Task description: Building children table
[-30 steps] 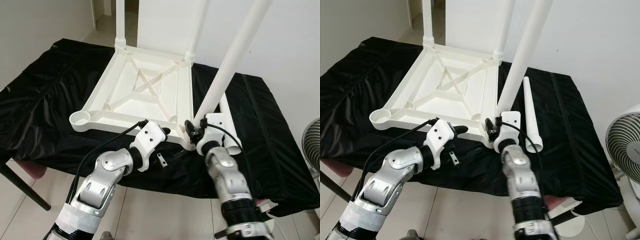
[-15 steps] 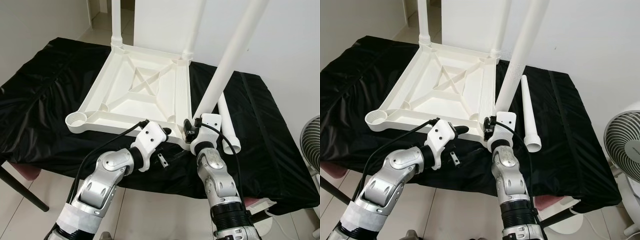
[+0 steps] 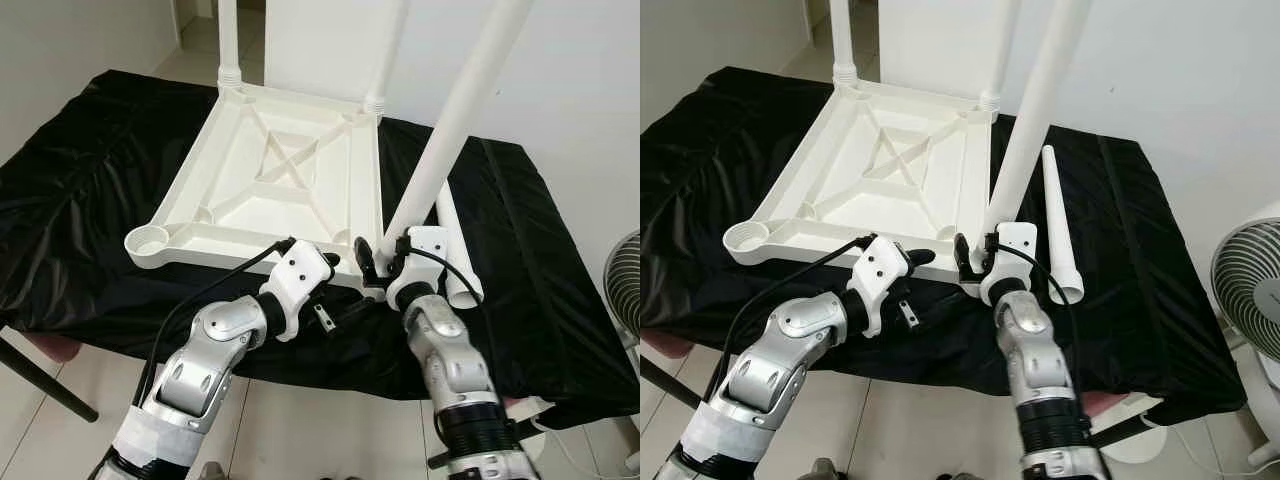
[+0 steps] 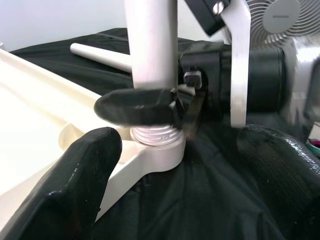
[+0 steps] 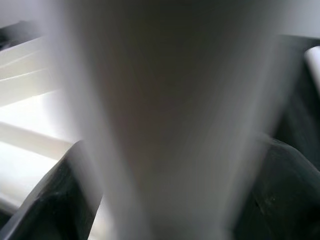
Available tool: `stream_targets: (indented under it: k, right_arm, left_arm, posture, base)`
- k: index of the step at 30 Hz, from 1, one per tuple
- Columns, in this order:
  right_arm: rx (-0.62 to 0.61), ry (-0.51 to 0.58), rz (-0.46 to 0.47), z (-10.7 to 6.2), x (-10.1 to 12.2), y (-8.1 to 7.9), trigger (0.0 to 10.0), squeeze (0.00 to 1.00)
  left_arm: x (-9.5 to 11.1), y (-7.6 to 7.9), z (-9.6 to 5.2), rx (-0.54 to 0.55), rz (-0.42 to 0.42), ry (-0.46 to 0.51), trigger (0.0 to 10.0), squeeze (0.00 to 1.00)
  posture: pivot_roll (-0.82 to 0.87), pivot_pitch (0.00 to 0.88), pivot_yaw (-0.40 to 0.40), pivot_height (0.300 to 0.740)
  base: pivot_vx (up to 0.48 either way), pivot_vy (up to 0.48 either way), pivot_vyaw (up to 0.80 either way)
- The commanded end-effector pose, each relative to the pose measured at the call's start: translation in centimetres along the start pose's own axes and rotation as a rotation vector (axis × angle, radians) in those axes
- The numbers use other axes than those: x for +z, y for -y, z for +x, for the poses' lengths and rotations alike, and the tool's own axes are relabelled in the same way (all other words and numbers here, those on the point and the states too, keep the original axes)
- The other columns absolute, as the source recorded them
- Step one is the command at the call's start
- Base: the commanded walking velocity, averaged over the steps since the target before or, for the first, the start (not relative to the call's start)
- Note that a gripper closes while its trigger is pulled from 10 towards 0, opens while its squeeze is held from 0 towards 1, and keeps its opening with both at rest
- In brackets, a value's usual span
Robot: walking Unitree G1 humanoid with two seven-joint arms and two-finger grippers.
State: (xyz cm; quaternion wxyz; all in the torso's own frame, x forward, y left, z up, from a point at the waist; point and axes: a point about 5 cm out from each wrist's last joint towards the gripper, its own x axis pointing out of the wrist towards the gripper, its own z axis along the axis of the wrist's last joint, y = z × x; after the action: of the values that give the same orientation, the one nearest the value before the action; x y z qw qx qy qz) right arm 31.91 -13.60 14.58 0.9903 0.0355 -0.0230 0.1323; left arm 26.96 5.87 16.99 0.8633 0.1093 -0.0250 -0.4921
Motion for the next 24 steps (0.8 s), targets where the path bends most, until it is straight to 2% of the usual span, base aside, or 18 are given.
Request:
stream_targets:
  k: [1,2,3,5,9,14,20,21,24]
  right_arm:
    - [0.065,0.016,-0.01,0.2,0.6,0.0,10.0,1.0]
    - [0.138,0.017,-0.029,0.1,0.8,0.3,10.0,0.0]
    - [0.194,0.011,-0.046,0.1,0.9,0.8,10.0,0.0]
    - [0.23,0.007,-0.053,0.0,1.0,1.0,10.0,0.0]
    - [0.294,-0.001,-0.131,0.1,1.1,1.8,10.0,0.0]
    - [0.454,-0.055,-0.147,-0.3,0.5,2.2,10.0,0.0]
    - [0.505,-0.081,-0.161,-0.4,-0.1,2.5,10.0,0.0]
    - [0.522,-0.088,-0.16,-0.4,-0.3,2.6,0.0,0.0]
    - [0.539,-0.097,-0.137,-0.3,-0.6,2.9,0.0,0.0]
  left_arm:
    - [0.1,-0.2,0.1,0.051,0.002,-0.002,10.0,0.0]
    - [0.2,-0.2,0.1,0.051,0.001,-0.001,10.0,0.0]
    - [0.2,-0.2,0.1,0.052,0.001,0.0,10.0,0.0]
    - [0.2,-0.2,0.1,0.052,0.001,0.0,10.0,0.0]
    - [0.2,-0.2,0.1,0.051,0.0,0.0,10.0,0.0]
    - [0.2,0.0,0.0,0.051,-0.004,-0.003,10.0,0.0]
    - [0.2,0.0,-0.1,0.051,-0.004,-0.005,10.0,0.0]
    - [0.2,0.0,-0.1,0.051,-0.004,-0.005,10.0,0.0]
    - [0.2,0.0,-0.1,0.048,-0.004,-0.005,10.0,0.0]
  posture:
    - [0.13,0.064,-0.101,0.74]
    - [0.13,0.065,-0.1,0.74]
    - [0.13,0.066,-0.099,0.74]
    - [0.13,0.068,-0.098,0.74]
    - [0.13,0.073,-0.096,0.74]
    - [0.14,0.077,-0.094,0.74]
    - [0.15,0.074,-0.094,0.74]
    - [0.15,0.069,-0.093,0.74]
    - [0.15,0.066,-0.097,0.74]
  base:
    - [0.0,0.0,0.0]
    - [0.0,0.0,0.0]
    - [0.0,0.0,0.0]
    - [0.0,0.0,0.0]
    - [0.0,0.0,0.0]
    - [0.0,0.0,0.0]
    - [0.0,0.0,0.0]
    - [0.0,0.0,0.0]
    - [0.0,0.0,0.0]
